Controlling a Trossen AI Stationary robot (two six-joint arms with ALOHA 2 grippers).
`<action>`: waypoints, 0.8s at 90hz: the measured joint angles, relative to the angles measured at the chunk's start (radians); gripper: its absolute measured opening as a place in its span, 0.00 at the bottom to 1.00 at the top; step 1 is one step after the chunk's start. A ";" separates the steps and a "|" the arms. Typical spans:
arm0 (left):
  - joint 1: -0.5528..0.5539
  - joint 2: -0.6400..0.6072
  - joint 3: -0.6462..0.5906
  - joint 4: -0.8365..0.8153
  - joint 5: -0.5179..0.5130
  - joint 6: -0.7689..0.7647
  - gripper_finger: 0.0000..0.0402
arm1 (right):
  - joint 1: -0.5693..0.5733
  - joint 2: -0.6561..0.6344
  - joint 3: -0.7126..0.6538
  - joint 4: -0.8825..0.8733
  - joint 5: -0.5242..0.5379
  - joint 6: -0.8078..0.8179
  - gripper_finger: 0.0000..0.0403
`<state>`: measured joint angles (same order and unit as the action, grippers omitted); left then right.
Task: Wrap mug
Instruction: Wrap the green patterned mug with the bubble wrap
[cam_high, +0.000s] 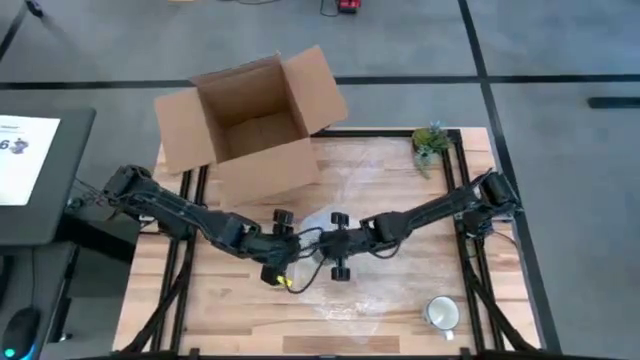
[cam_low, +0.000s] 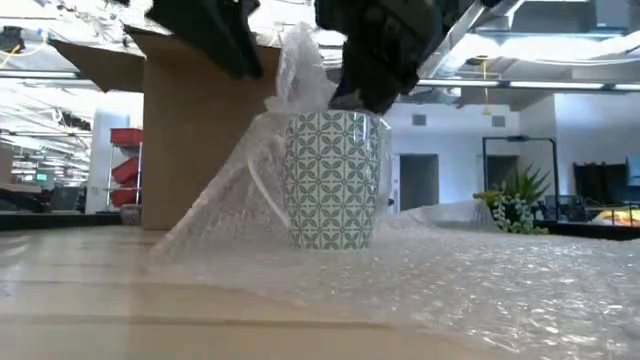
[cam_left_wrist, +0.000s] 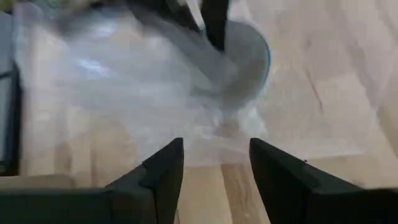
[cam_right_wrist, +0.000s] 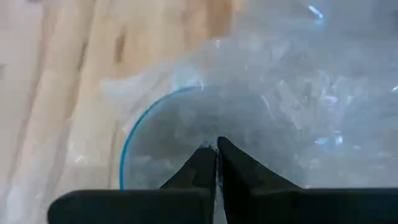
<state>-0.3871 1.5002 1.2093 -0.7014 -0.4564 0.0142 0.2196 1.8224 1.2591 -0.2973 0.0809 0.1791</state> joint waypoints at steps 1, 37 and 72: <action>0.001 0.000 0.000 -0.002 -0.003 0.000 0.41 | -0.003 0.000 0.000 -0.003 -0.011 0.000 0.00; 0.046 0.058 -0.004 0.180 -0.036 0.158 0.41 | -0.020 -0.002 0.000 -0.067 -0.083 -0.031 0.00; 0.076 0.128 -0.066 0.310 0.139 0.171 0.41 | -0.009 -0.013 0.000 -0.099 -0.083 -0.054 0.01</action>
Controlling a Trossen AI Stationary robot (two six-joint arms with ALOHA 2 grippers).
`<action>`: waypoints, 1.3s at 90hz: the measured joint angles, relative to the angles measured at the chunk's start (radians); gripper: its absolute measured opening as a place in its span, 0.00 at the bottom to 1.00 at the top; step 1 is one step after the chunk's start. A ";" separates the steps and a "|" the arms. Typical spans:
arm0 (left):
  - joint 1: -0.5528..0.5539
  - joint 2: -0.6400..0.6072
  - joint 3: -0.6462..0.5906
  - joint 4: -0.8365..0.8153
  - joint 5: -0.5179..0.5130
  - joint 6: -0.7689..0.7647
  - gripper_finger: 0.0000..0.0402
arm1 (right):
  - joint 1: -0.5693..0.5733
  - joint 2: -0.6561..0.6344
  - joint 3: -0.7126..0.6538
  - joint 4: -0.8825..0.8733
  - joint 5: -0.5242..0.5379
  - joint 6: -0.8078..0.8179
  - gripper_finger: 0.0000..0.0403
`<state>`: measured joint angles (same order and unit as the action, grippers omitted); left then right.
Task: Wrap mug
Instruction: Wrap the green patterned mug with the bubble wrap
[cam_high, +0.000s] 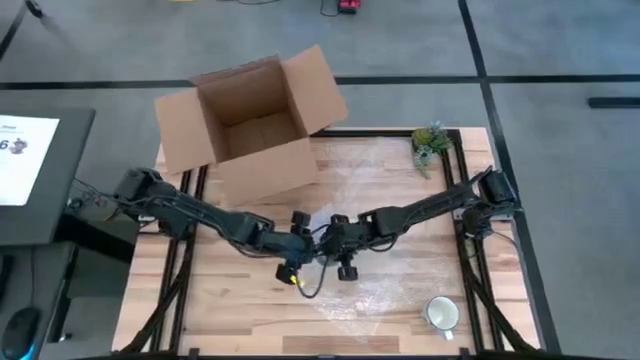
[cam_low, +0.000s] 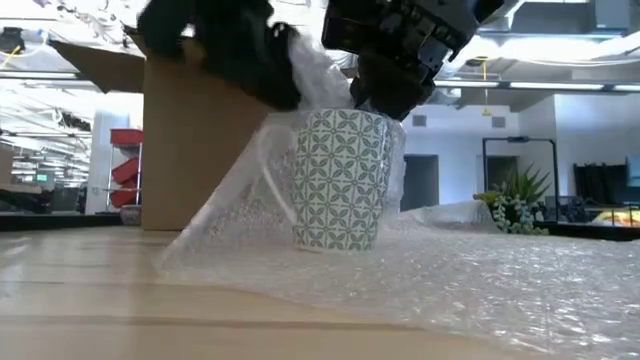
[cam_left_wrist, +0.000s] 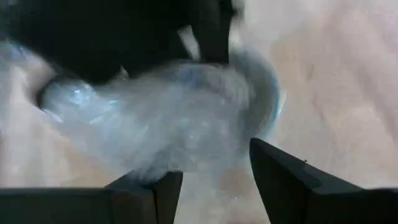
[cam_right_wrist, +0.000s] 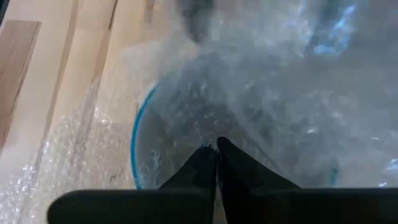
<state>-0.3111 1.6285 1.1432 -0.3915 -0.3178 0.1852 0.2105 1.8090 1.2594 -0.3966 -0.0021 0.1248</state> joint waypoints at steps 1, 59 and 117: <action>0.000 0.000 -0.005 0.008 0.000 0.000 0.41 | 0.001 -0.003 0.000 -0.005 0.000 0.002 0.02; 0.002 0.006 -0.081 0.102 0.000 -0.025 0.41 | 0.081 -0.224 0.000 -0.035 0.061 0.043 0.29; -0.028 -0.008 -0.085 0.096 -0.005 -0.004 0.41 | 0.017 0.043 0.005 0.104 0.162 0.048 0.01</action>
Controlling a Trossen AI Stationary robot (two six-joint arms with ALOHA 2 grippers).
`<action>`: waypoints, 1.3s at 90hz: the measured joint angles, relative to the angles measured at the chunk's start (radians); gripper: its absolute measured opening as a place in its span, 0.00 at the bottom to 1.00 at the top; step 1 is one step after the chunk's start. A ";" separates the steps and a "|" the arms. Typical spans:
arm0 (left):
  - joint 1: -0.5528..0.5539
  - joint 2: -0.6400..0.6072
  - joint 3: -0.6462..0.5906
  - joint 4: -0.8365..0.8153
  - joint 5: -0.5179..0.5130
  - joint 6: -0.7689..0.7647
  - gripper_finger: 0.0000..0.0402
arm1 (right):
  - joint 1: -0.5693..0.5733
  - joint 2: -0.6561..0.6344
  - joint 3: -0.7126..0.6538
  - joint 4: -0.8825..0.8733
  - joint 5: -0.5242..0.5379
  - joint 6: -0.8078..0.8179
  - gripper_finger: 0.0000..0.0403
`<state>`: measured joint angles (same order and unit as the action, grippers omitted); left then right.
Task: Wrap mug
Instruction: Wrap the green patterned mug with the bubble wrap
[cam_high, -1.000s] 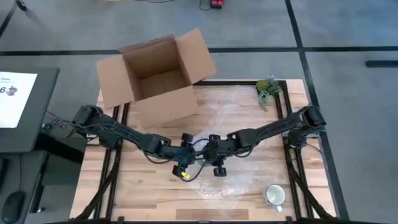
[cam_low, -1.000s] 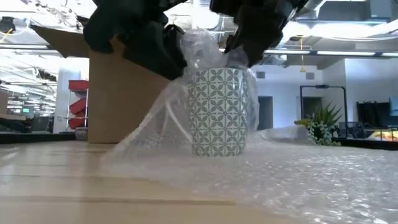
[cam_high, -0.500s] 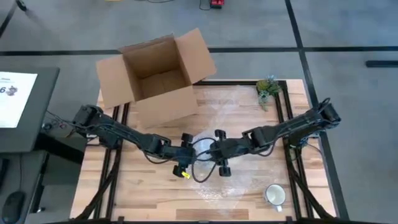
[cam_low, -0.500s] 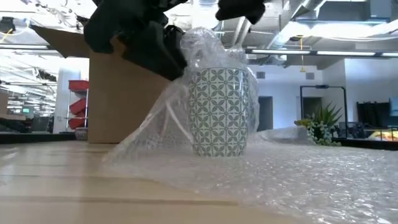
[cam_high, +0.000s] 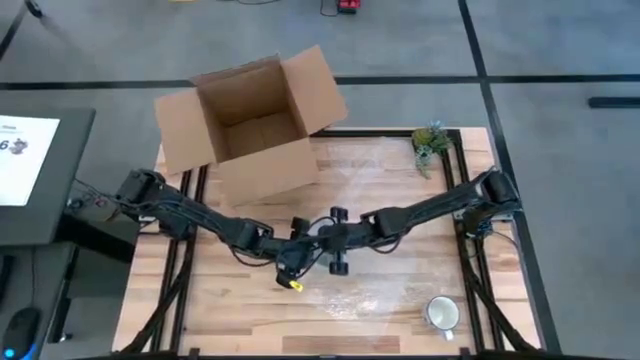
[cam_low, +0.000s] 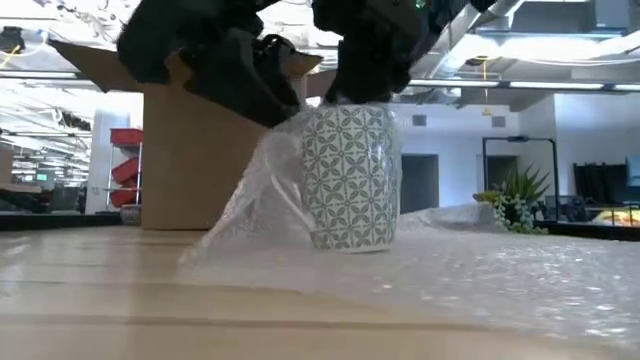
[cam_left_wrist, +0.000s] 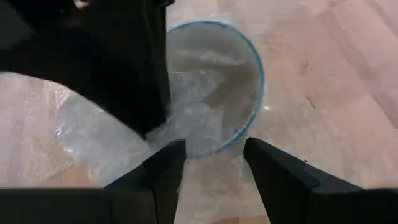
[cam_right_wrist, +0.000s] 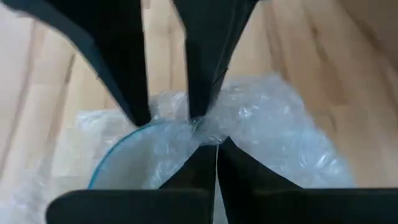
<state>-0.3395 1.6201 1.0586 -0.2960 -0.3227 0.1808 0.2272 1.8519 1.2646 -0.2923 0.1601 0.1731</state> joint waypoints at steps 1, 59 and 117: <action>0.000 -0.003 0.000 -0.001 0.000 0.000 0.41 | 0.000 0.005 0.000 -0.002 -0.002 0.001 0.01; -0.066 -0.128 0.007 -0.134 -0.061 -0.178 0.41 | 0.002 -0.043 0.148 -0.304 -0.120 0.003 0.00; -0.305 -0.125 0.004 -0.231 -0.340 -0.415 0.41 | -0.014 0.187 0.252 -0.324 -0.167 0.007 0.00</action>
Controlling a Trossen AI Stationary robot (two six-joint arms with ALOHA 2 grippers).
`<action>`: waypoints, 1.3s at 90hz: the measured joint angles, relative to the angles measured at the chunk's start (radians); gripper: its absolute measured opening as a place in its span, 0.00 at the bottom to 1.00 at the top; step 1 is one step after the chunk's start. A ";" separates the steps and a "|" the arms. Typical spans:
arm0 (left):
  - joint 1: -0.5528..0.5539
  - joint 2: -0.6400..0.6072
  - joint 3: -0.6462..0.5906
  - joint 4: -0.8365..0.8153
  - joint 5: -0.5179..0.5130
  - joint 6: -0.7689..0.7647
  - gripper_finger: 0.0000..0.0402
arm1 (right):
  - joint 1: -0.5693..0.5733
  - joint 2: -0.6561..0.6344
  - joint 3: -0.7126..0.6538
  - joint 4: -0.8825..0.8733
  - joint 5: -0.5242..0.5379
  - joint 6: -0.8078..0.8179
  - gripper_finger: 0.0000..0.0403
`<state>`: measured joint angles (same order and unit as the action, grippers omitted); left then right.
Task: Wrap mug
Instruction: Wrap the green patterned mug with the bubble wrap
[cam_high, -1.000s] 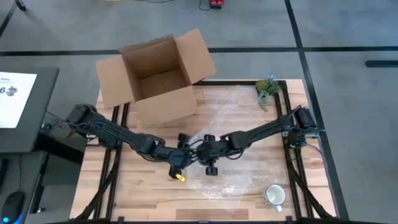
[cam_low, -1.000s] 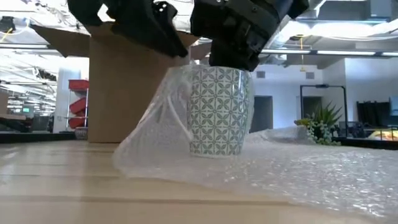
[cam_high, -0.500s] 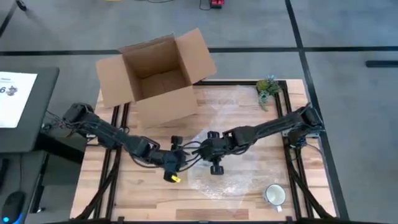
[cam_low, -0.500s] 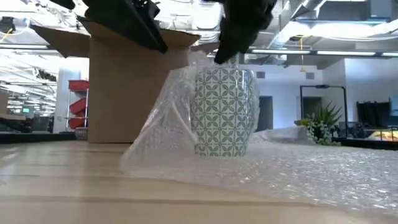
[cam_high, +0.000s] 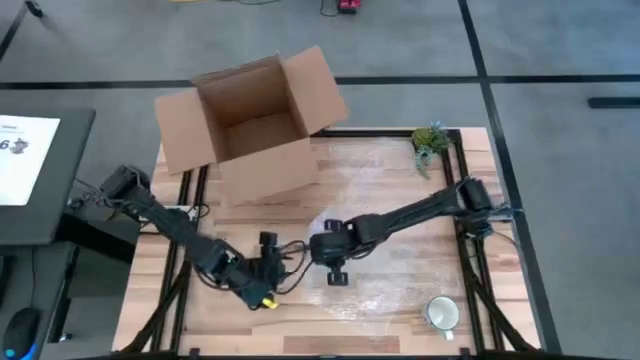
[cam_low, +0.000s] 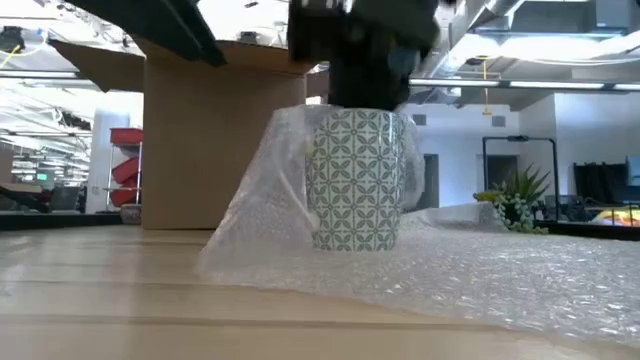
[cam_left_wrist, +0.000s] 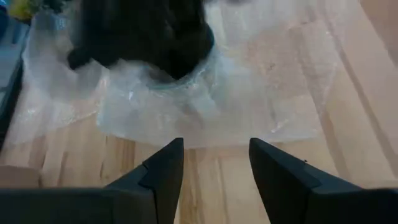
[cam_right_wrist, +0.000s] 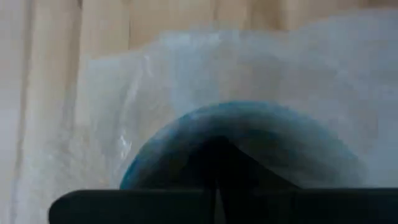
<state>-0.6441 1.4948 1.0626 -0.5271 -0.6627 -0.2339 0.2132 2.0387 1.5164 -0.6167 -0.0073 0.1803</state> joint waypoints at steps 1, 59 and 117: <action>-0.004 0.000 0.000 0.000 -0.004 -0.002 0.41 | 0.000 0.004 0.001 -0.001 -0.002 0.001 0.00; -0.052 0.001 0.000 -0.006 -0.084 -0.039 0.41 | 0.007 -0.179 0.183 -0.164 0.180 -0.008 0.00; -0.074 0.001 0.000 -0.018 -0.082 -0.056 0.41 | -0.018 -0.105 0.084 -0.096 0.077 -0.001 0.00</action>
<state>-0.7181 1.4960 1.0626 -0.5455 -0.7442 -0.2901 0.1948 1.9335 1.6001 -0.7126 0.0696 0.1789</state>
